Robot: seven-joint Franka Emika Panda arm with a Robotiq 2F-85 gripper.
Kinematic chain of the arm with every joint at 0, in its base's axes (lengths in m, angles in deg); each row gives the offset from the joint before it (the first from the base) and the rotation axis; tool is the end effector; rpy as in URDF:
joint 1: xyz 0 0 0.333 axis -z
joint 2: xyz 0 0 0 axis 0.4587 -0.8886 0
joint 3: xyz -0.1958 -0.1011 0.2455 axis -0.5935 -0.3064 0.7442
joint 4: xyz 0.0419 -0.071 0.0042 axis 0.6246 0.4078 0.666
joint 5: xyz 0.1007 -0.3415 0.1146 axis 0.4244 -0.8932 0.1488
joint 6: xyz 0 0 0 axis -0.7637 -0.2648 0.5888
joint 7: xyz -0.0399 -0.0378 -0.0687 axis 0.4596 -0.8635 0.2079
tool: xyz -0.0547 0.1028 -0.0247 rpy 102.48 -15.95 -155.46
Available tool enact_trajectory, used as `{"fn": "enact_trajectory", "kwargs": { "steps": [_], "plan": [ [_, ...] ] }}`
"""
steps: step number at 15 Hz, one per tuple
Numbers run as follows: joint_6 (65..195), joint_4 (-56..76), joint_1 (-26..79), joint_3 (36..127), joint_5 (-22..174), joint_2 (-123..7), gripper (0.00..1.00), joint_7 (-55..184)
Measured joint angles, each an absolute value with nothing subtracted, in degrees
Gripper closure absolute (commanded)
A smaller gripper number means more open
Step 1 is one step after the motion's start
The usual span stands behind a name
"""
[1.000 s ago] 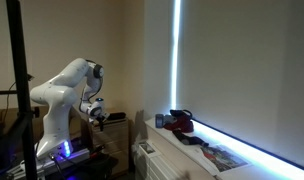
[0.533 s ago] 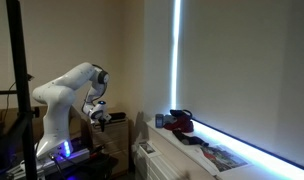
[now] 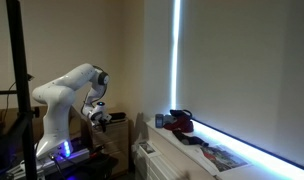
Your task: Pull out the sliding tray
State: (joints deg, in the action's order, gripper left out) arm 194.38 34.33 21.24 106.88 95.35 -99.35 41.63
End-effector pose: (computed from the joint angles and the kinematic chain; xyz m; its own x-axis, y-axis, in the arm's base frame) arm 0.5303 0.2328 0.0364 0.8329 -0.5341 0.1448 -0.4264 -0.7862 -0.4472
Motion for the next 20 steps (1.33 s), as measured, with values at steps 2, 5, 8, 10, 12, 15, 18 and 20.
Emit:
{"fn": "enact_trajectory", "kwargs": {
  "steps": [2, 5, 8, 10, 12, 15, 18, 20],
  "plan": [
    [194.5, 33.9, 16.7, 102.7, 95.6, -98.3, 0.00, 43.6],
    [194.5, 33.8, 9.3, 96.2, 97.7, -96.9, 0.00, 44.7],
    [194.5, 33.9, 3.7, 91.8, 102.3, -96.1, 0.00, 44.7],
    [194.4, 34.8, 1.5, 90.0, 106.3, -95.5, 0.00, 44.4],
    [194.3, 37.0, 1.4, 89.6, 109.2, -94.1, 0.00, 44.0],
    [194.4, 42.2, 3.3, 89.6, 111.0, -91.4, 0.00, 42.9],
    [194.5, 48.5, 5.7, 89.5, 112.7, -88.2, 0.00, 42.6],
    [194.5, 52.7, 7.4, 89.1, 114.0, -86.1, 0.00, 42.5]
  ]
}}
